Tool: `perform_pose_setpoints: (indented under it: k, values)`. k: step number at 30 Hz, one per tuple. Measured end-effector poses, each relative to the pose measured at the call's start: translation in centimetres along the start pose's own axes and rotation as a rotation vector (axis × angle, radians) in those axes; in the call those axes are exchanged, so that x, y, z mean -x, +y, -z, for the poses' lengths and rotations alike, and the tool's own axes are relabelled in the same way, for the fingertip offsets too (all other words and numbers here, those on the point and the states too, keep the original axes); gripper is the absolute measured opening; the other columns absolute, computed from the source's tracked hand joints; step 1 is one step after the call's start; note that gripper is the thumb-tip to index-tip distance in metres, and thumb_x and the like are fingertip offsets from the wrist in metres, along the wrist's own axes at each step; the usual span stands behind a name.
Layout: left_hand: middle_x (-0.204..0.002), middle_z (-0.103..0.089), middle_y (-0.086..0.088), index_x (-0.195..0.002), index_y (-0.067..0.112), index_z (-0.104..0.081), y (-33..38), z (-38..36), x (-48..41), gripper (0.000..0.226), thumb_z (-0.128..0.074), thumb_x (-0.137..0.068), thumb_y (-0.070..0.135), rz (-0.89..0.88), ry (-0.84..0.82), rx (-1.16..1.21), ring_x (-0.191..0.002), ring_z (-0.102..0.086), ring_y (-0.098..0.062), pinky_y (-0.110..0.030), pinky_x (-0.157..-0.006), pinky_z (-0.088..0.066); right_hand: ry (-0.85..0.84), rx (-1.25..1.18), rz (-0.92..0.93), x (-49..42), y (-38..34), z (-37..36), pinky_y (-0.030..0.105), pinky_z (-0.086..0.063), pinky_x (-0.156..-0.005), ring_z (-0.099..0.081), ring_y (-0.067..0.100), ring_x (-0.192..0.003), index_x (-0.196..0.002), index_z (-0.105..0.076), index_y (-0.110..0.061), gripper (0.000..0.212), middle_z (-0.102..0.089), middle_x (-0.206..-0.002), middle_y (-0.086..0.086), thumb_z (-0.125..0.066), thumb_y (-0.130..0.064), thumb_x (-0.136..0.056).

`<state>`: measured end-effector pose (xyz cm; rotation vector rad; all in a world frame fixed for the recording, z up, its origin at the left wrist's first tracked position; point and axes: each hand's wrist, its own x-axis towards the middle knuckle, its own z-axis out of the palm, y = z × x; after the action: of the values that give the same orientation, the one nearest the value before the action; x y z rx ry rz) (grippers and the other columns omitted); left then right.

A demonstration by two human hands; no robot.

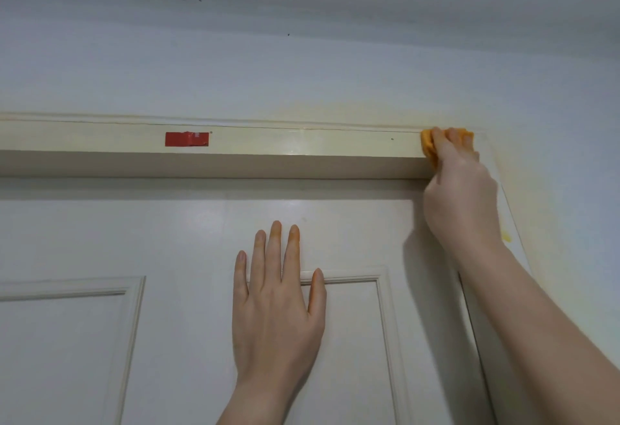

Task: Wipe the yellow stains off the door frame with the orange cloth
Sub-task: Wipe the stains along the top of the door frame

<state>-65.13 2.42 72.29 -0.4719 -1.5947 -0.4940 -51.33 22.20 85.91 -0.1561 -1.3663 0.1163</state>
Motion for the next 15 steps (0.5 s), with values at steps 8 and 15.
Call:
perform_pose_setpoints:
  k: [8,15]
  values:
    - [-0.184,-0.012,0.003,-0.175,0.025,-0.017,0.9,-0.2,-0.1,0.073,-0.025,-0.11,0.057,0.018,0.028,0.02,-0.171,-0.002,-0.016,-0.047,-0.139,-0.005,-0.044,0.054,0.071,-0.7,0.0,-0.2,0.048,-0.039,-0.111,-0.031,0.035,-0.152,-0.153,-0.041,-0.012,0.072,-0.039,-0.161,0.013,-0.037,0.015,-0.087]
    - [-0.184,-0.012,0.0,-0.175,0.022,-0.019,2.0,-0.6,1.3,0.073,-0.034,-0.109,0.049,0.047,0.043,0.075,-0.171,-0.003,-0.019,-0.047,-0.139,-0.004,-0.057,0.16,0.047,1.6,1.0,0.7,0.047,-0.045,-0.092,-0.042,0.04,-0.137,-0.146,-0.042,-0.006,0.07,-0.045,-0.147,0.018,-0.042,0.015,-0.08]
